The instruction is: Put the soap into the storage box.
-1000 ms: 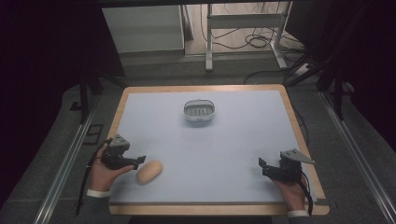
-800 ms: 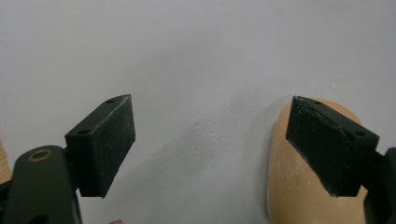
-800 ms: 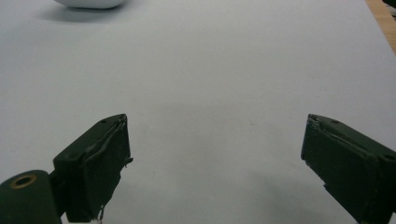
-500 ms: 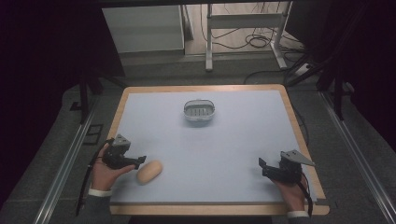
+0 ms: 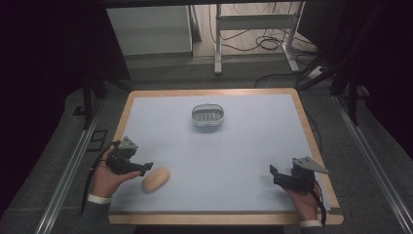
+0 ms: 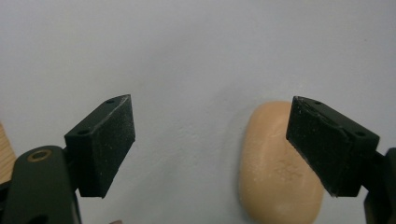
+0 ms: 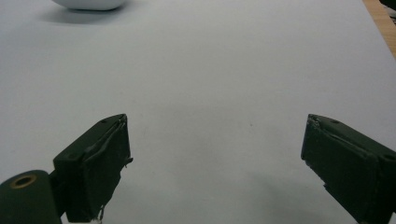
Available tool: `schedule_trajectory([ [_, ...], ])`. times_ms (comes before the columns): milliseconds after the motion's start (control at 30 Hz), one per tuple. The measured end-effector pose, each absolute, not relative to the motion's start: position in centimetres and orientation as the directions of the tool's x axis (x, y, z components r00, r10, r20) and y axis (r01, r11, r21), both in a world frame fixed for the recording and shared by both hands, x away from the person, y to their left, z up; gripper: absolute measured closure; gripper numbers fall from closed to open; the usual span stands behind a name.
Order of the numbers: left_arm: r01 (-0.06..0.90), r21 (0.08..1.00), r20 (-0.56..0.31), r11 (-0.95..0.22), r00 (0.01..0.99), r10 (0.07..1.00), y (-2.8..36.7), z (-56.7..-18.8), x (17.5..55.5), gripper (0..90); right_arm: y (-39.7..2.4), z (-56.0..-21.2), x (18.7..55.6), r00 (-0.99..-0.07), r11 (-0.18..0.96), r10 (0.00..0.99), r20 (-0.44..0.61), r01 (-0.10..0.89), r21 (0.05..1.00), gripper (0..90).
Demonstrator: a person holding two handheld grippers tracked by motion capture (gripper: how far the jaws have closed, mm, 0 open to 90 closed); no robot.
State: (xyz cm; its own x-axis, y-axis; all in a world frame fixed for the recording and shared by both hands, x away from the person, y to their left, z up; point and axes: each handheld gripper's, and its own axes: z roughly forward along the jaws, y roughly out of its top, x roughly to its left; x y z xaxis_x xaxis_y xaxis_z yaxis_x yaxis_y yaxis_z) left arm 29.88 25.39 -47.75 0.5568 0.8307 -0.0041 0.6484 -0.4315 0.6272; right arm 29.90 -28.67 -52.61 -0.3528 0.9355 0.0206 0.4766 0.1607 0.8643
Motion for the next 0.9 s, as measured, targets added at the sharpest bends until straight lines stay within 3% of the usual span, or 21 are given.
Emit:
schedule_trajectory([
  [900, 0.658, 0.522, -0.023, -0.543, 0.647, 0.762, 22.4, -49.0, 30.0, 14.8, -28.9, -52.6, 29.9, -0.340, 0.139, 0.940, 0.038, 0.482, 0.865, 8.3],
])
